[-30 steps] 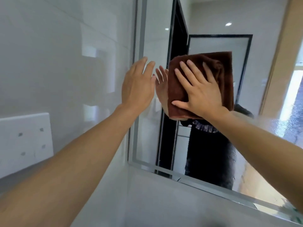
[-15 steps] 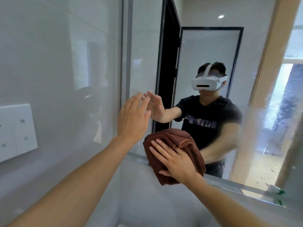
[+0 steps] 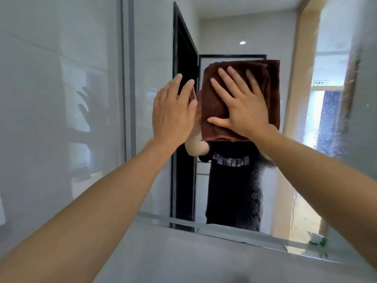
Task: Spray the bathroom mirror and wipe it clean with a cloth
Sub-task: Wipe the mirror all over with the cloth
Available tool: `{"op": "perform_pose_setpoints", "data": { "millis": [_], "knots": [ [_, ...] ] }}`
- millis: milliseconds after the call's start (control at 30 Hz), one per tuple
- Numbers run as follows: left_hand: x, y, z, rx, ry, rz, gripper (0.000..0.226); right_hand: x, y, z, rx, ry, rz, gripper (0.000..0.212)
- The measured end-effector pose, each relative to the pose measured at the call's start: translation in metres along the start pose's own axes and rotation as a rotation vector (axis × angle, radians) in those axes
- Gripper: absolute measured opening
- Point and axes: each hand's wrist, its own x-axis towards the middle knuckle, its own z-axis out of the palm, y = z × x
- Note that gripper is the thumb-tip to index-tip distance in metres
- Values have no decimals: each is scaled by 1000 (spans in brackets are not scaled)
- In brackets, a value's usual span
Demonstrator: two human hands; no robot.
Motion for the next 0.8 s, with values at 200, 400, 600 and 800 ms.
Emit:
{"op": "perform_pose_setpoints", "data": {
  "millis": [200,400,600,800],
  "knots": [
    [-13,11,8,-62,-4,-41,49,-53,-50,17,58,-40,-55,97],
    [-87,18,20,-60,-147,-21,49,-192,-121,55,153,-183,-184,97],
    [-119,40,27,-49,-259,96,51,-231,-110,61,139,-260,-296,99],
    [-59,60,11,-93,-96,160,49,-164,-23,33,107,-97,-281,91]
  ]
}}
